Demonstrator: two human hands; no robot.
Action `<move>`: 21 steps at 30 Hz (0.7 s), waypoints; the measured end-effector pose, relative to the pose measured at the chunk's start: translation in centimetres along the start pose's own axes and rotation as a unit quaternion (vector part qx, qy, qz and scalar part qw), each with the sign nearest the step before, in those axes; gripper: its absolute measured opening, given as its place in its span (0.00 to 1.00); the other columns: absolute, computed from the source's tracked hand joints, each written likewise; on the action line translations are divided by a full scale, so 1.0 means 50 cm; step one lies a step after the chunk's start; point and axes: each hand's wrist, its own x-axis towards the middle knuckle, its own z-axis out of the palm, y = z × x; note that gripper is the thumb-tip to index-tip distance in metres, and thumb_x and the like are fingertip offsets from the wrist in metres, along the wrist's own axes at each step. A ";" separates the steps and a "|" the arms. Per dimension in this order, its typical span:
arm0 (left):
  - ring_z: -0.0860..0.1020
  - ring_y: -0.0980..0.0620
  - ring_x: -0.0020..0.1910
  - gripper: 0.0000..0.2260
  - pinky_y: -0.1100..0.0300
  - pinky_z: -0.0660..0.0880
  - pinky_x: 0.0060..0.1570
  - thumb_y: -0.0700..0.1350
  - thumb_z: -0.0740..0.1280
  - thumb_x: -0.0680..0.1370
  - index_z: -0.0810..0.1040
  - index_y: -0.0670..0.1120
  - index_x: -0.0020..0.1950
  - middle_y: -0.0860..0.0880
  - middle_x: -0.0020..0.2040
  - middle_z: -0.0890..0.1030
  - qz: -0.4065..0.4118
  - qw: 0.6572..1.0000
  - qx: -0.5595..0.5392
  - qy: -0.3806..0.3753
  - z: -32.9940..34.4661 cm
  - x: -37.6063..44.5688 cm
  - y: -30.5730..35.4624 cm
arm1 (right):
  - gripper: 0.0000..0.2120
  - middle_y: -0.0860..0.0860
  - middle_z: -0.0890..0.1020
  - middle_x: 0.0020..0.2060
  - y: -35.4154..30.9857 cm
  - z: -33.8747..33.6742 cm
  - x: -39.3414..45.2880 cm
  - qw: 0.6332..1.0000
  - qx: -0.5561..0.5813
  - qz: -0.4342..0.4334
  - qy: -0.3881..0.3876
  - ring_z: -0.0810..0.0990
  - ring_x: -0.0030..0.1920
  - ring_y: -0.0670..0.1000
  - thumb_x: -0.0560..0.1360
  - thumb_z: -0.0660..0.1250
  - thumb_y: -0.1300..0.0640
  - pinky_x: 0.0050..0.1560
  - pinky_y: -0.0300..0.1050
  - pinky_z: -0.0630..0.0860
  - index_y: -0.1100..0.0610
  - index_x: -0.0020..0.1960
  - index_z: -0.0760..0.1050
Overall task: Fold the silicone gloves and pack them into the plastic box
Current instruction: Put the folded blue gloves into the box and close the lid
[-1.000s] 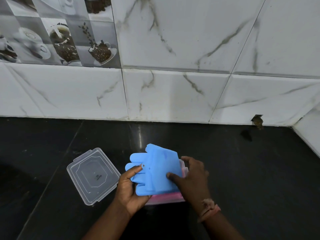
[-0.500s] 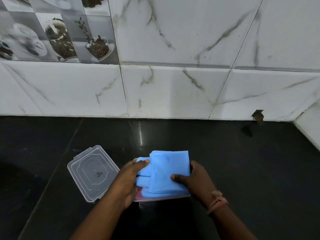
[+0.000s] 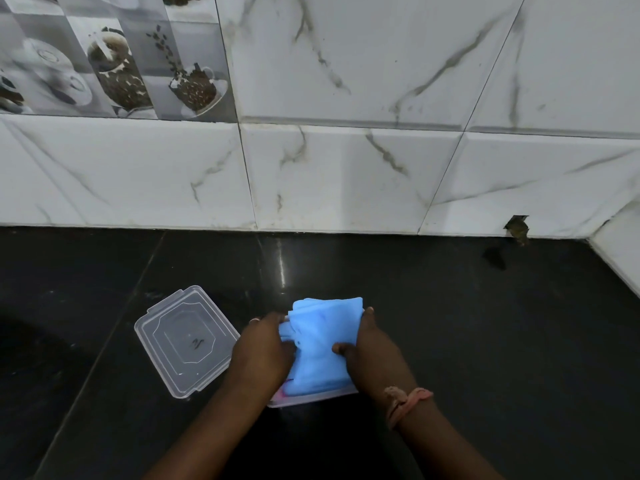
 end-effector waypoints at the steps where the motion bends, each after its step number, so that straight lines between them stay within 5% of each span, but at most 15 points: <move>1: 0.82 0.45 0.59 0.16 0.58 0.74 0.52 0.42 0.72 0.75 0.82 0.50 0.63 0.47 0.58 0.85 -0.012 1.000 -0.020 -0.002 -0.005 0.003 -0.002 | 0.31 0.46 0.79 0.55 0.005 -0.006 0.001 0.998 0.068 -0.003 0.011 0.79 0.58 0.51 0.75 0.71 0.52 0.49 0.34 0.71 0.56 0.73 0.62; 4: 0.84 0.46 0.52 0.10 0.56 0.79 0.52 0.41 0.75 0.74 0.85 0.54 0.53 0.48 0.53 0.87 -0.042 0.994 -0.098 -0.009 -0.021 0.009 -0.004 | 0.16 0.47 0.81 0.49 0.015 -0.025 0.005 0.973 0.229 0.028 0.002 0.82 0.51 0.51 0.75 0.72 0.54 0.37 0.31 0.73 0.56 0.60 0.74; 8: 0.87 0.40 0.47 0.06 0.42 0.84 0.54 0.38 0.74 0.73 0.85 0.47 0.48 0.41 0.47 0.88 -0.089 0.966 -0.238 -0.042 -0.040 0.022 -0.012 | 0.13 0.56 0.83 0.44 0.020 -0.047 0.002 0.912 0.383 0.109 -0.093 0.81 0.37 0.52 0.78 0.69 0.54 0.26 0.41 0.73 0.59 0.59 0.76; 12: 0.85 0.47 0.35 0.06 0.54 0.83 0.36 0.34 0.72 0.76 0.85 0.41 0.50 0.37 0.45 0.87 -0.112 0.936 -0.332 -0.037 -0.062 0.038 -0.012 | 0.10 0.53 0.78 0.31 0.026 -0.060 -0.005 0.835 0.510 0.132 -0.158 0.72 0.24 0.48 0.79 0.67 0.56 0.19 0.36 0.63 0.61 0.55 0.77; 14: 0.84 0.47 0.35 0.06 0.57 0.81 0.32 0.33 0.71 0.77 0.84 0.40 0.52 0.37 0.44 0.87 -0.120 0.935 -0.331 -0.046 -0.065 0.039 -0.012 | 0.10 0.53 0.80 0.36 0.026 -0.054 -0.006 0.884 0.441 0.099 -0.124 0.76 0.28 0.49 0.78 0.69 0.55 0.21 0.39 0.68 0.60 0.56 0.76; 17: 0.87 0.40 0.43 0.07 0.47 0.85 0.45 0.34 0.72 0.76 0.85 0.44 0.49 0.38 0.47 0.88 -0.113 0.954 -0.270 -0.067 -0.041 0.028 -0.022 | 0.20 0.52 0.82 0.52 0.038 -0.024 -0.013 0.989 0.148 -0.009 0.018 0.82 0.50 0.51 0.75 0.72 0.52 0.46 0.39 0.75 0.55 0.64 0.73; 21: 0.84 0.46 0.53 0.10 0.53 0.80 0.56 0.41 0.72 0.75 0.85 0.52 0.54 0.49 0.54 0.88 -0.020 0.996 -0.085 0.002 -0.005 0.005 -0.026 | 0.34 0.48 0.78 0.64 0.031 0.003 -0.020 0.990 -0.119 -0.048 0.067 0.82 0.56 0.53 0.76 0.63 0.41 0.53 0.46 0.75 0.46 0.77 0.54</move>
